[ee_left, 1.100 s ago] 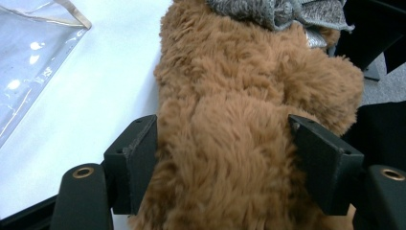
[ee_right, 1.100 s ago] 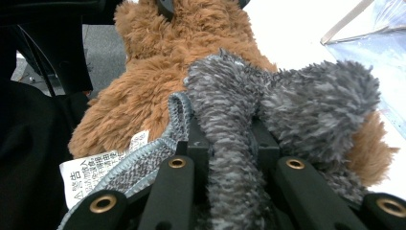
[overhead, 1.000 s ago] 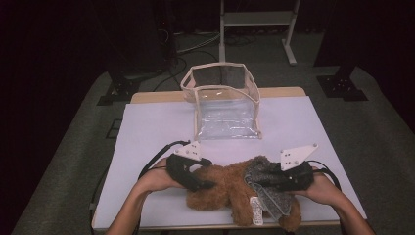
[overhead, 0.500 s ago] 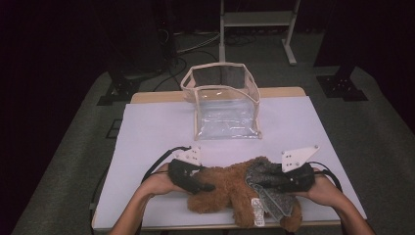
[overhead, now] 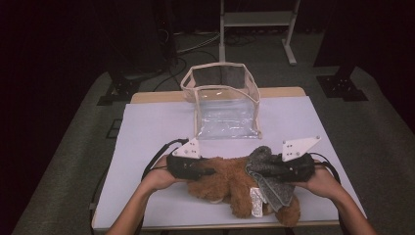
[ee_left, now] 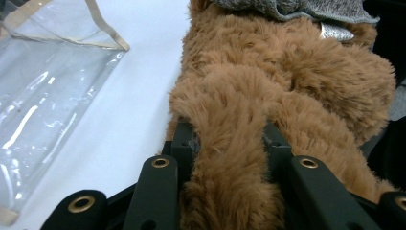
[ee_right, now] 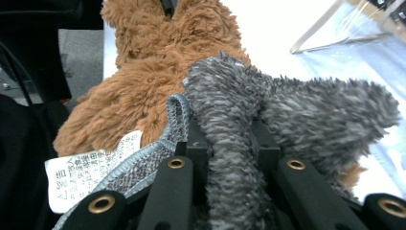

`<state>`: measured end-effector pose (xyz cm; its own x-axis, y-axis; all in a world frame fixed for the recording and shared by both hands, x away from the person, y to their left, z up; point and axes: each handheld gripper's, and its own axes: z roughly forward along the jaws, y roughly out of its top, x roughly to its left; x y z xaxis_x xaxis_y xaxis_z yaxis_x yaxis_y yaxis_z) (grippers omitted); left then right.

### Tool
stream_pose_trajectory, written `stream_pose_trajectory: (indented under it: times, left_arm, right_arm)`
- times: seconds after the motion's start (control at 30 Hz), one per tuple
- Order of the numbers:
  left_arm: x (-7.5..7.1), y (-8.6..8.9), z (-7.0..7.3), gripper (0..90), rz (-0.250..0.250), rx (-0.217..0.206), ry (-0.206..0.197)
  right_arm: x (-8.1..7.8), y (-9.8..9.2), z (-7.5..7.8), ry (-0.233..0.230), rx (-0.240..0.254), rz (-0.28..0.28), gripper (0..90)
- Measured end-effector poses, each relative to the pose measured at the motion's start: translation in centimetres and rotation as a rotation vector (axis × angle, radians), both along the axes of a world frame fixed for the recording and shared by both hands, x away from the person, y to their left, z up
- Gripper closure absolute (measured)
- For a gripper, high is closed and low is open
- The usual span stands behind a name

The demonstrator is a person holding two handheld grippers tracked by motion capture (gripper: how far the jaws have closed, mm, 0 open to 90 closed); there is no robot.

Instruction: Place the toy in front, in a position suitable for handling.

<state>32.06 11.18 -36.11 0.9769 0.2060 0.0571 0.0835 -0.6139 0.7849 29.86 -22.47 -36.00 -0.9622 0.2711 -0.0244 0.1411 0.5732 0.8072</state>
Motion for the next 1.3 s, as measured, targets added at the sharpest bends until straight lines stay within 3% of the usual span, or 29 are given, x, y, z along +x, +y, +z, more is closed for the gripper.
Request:
stream_pose_trajectory:
  times: [0.13,0.3,0.43,0.53,0.7,0.8,0.87,0.97,1.1,1.2,1.3]
  left_arm:
    - [0.5,0.2,0.8,67.2,0.023,0.01,-0.039]
    - [0.8,1.0,1.4,66.9,0.085,0.004,-0.098]
    - [0.0,1.9,0.5,62.1,0.076,-0.005,-0.061]
    - [-0.9,2.5,-0.4,51.4,0.064,-0.01,-0.018]
    - [-1.3,4.0,0.2,35.6,0.081,-0.069,-0.008]
    - [-1.1,4.1,0.3,34.3,0.078,-0.049,0.008]
    - [-1.1,3.9,-0.3,39.0,0.063,-0.035,0.04]
    - [-1.3,3.5,-1.1,46.0,0.054,-0.06,0.055]
    - [-1.8,3.1,-1.6,48.0,0.057,-0.05,0.049]
    - [-2.4,2.9,-1.8,48.1,0.052,-0.057,0.035]
    - [-2.8,2.1,-2.0,48.1,0.042,-0.062,0.026]
  right_arm:
    - [0.8,0.4,0.5,-0.008,-0.008,-0.003,74.7]
    - [1.9,1.3,1.0,-0.018,-0.012,-0.009,74.5]
    - [2.2,2.0,0.7,-0.007,-0.021,0.007,74.6]
    - [1.4,2.7,-0.1,0.002,-0.044,0.045,75.1]
    - [-0.4,3.0,-0.9,-0.018,-0.066,0.08,75.7]
    - [-1.1,2.7,-1.3,-0.008,-0.078,0.087,75.9]
    - [-1.3,2.4,-1.4,-0.003,-0.089,0.085,75.8]
    - [-1.3,2.1,-1.1,-0.014,-0.098,0.07,75.6]
    - [-0.9,2.9,0.0,-0.034,-0.099,0.065,75.5]
    - [-1.1,3.9,0.1,-0.026,-0.086,0.11,75.5]
    - [-1.3,4.3,0.2,-0.026,-0.08,0.112,75.3]
